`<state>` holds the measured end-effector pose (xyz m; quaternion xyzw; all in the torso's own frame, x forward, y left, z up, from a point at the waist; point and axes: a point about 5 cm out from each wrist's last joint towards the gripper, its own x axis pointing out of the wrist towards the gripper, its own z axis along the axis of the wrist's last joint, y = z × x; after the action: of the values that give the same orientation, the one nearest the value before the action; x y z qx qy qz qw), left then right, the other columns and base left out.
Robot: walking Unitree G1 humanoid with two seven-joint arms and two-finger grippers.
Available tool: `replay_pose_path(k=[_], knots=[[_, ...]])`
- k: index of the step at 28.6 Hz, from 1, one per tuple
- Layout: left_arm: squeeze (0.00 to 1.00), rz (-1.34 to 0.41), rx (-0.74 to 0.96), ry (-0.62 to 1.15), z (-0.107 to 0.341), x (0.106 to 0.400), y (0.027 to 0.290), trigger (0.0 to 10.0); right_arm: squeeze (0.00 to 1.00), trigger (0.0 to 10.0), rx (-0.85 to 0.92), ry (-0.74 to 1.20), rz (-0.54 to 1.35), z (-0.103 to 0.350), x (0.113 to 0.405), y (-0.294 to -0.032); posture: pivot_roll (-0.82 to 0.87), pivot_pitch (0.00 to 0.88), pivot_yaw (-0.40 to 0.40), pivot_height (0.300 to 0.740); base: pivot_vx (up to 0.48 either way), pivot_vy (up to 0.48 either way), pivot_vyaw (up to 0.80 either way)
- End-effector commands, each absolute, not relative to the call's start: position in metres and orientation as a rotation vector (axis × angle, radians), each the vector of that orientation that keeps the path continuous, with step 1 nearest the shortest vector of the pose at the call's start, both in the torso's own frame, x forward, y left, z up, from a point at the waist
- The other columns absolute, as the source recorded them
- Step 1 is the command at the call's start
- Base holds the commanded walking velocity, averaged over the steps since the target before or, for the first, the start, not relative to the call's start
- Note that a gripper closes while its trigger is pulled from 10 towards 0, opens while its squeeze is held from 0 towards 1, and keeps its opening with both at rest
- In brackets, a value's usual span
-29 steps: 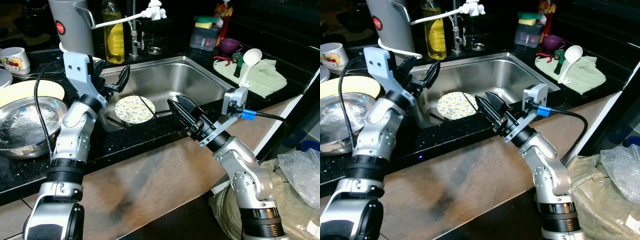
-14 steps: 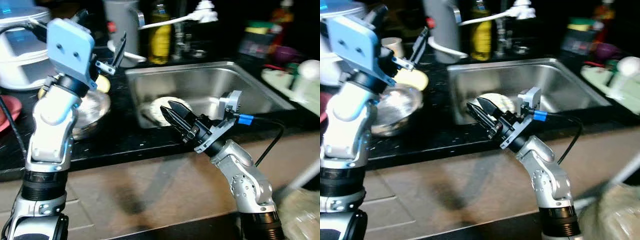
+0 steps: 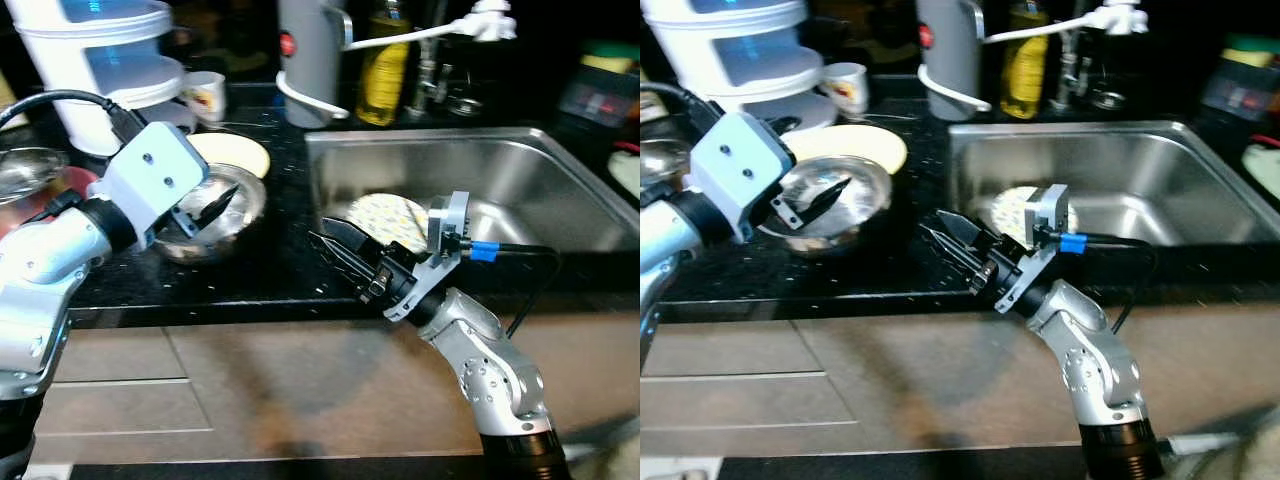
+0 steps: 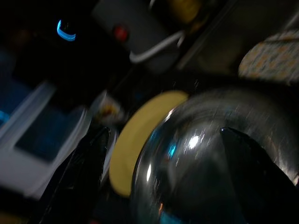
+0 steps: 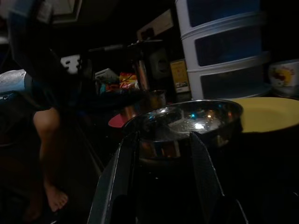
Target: Kitchen organization
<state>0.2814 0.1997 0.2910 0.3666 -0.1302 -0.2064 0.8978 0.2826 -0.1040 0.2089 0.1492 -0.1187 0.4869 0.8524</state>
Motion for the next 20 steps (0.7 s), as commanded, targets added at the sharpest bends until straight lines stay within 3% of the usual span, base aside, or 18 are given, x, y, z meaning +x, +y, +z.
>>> replay_pose_path(k=[1, 9, 20], knots=[[0.0, -0.441, 0.771, -0.199, 0.283, 0.282, 0.204, 10.0, 0.0, 10.0, 0.304, -0.25, 1.014, 0.209, 0.284, -0.104, 0.1, 0.029, -0.049, 0.74, 0.0, 0.0, 0.54], [0.0, -0.713, 0.752, -0.067, 0.278, 0.259, 0.201, 10.0, 0.0, 10.0, 0.294, -0.257, 1.013, 0.212, 0.284, -0.105, 0.09, 0.02, -0.044, 0.74, 0.0, 0.0, 0.0], [0.0, -0.736, 0.822, -0.044, 0.296, 0.259, 0.217, 10.0, 0.0, 10.0, 0.295, -0.254, 1.009, 0.212, 0.285, -0.104, 0.09, 0.022, -0.04, 0.74, 0.0, 0.0, 0.0]])
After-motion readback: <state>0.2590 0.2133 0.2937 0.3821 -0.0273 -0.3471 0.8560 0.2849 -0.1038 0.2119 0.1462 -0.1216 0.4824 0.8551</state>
